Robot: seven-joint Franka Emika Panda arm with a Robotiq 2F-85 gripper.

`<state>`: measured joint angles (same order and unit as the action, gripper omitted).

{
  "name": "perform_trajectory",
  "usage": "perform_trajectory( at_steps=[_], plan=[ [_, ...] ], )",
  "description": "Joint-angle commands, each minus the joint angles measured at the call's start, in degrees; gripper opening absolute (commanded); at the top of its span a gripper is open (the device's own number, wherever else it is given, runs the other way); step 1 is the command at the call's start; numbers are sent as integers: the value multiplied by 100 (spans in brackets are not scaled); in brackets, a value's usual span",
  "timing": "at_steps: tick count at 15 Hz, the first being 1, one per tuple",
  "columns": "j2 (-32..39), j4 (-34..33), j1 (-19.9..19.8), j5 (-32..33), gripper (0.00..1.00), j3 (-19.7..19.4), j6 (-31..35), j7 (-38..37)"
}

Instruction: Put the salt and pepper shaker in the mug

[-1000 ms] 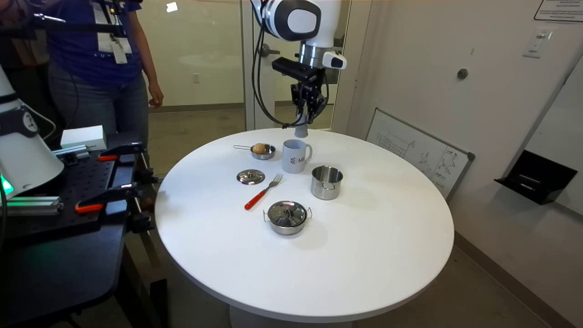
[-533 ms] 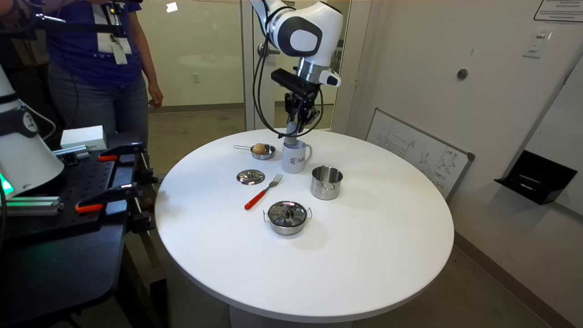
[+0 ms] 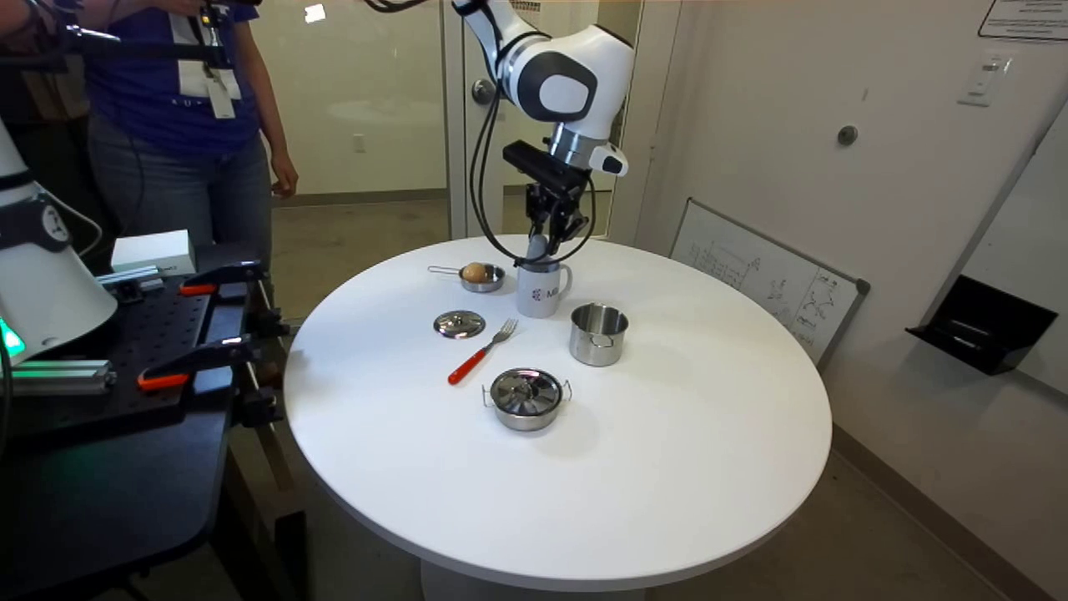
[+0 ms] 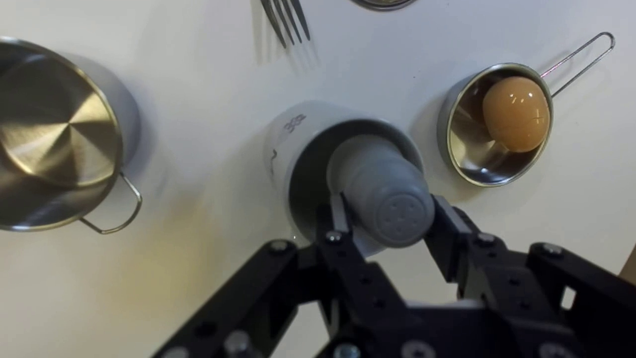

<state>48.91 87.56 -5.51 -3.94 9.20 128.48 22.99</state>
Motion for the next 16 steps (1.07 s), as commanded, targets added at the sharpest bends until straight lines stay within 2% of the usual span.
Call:
perform_trajectory(
  at_steps=[1, 12, 13, 14, 15, 16],
  plan=[
    [237, -362, 136, 78, 16, -132, -131, -156],
    [667, -713, 425, 317, 16, -398, -171, -564],
    [694, -745, 436, 319, 25, -403, -179, -591],
    [707, -760, 447, 319, 52, -410, -174, -619],
    [712, -767, 455, 322, 67, -418, -166, -642],
    [711, -774, 461, 326, 74, -426, -159, -666]
  ],
)
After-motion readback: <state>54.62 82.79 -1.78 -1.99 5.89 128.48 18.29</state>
